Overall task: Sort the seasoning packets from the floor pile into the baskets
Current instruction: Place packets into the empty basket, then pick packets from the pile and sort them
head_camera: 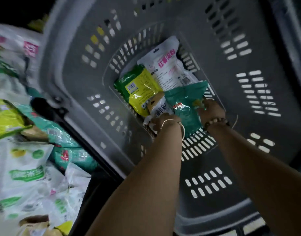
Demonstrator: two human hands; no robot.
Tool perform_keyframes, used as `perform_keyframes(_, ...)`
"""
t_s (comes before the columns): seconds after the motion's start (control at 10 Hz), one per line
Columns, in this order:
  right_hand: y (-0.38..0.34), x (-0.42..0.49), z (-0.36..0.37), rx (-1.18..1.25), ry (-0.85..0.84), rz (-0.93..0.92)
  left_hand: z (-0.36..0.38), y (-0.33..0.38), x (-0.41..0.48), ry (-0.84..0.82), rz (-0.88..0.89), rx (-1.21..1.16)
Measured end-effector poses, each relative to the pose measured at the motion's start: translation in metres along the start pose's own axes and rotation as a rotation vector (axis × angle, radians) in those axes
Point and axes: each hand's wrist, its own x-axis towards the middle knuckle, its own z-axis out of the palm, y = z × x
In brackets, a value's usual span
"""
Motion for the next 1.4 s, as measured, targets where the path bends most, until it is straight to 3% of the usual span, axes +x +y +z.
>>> perform_keyframes(0.1, -0.014, -0.021, -0.017, 0.049, 0.043, -0.012, -0.011, 0.01, -0.027, 0.041, 0.136, 0.042)
perform_keyframes(0.2, -0.039, -0.05, -0.041, 0.129, 0.09, -0.02, -0.038, 0.023, -0.067, 0.118, 0.409, -0.056)
perform_keyframes(0.3, -0.064, -0.074, -0.057, 0.145, 0.111, -0.09, -0.067, 0.022, -0.114, 0.064, 0.507, -0.11)
perform_keyframes(0.4, -0.107, -0.118, -0.087, 0.239, 0.168, -0.182, -0.111, 0.011, -0.171, -0.024, 0.609, -0.177)
perform_keyframes(0.5, -0.141, -0.152, -0.106, 0.324, 0.217, -0.285, -0.146, 0.005, -0.194, 0.011, 0.718, -0.178)
perform_keyframes(0.6, -0.197, -0.21, -0.12, 0.561, 0.322, -0.511, -0.204, -0.002, -0.192, 0.142, 0.868, -0.347)
perform_keyframes(0.7, -0.232, -0.254, -0.107, 0.682, 0.269, -0.668, -0.246, -0.013, -0.174, 0.268, 0.859, -0.459)
perform_keyframes(0.8, -0.275, -0.297, -0.054, 0.835, -0.031, -0.735, -0.296, -0.035, -0.129, 0.425, 0.781, -0.453)
perform_keyframes(0.9, -0.296, -0.299, -0.003, 0.843, -0.18, -0.683, -0.321, -0.052, -0.088, 0.52, 0.693, -0.404)
perform_keyframes(1.0, -0.305, -0.256, 0.071, 0.682, -0.202, -0.555, -0.343, -0.07, -0.023, 0.614, 0.615, -0.284)
perform_keyframes(1.2, -0.272, -0.146, 0.169, 0.41, -0.1, -0.235, -0.339, -0.069, 0.072, 0.568, 0.65, -0.119)
perform_keyframes(1.4, -0.263, -0.063, 0.227, 0.327, -0.114, -0.103, -0.316, -0.047, 0.151, 0.523, 0.632, 0.159)
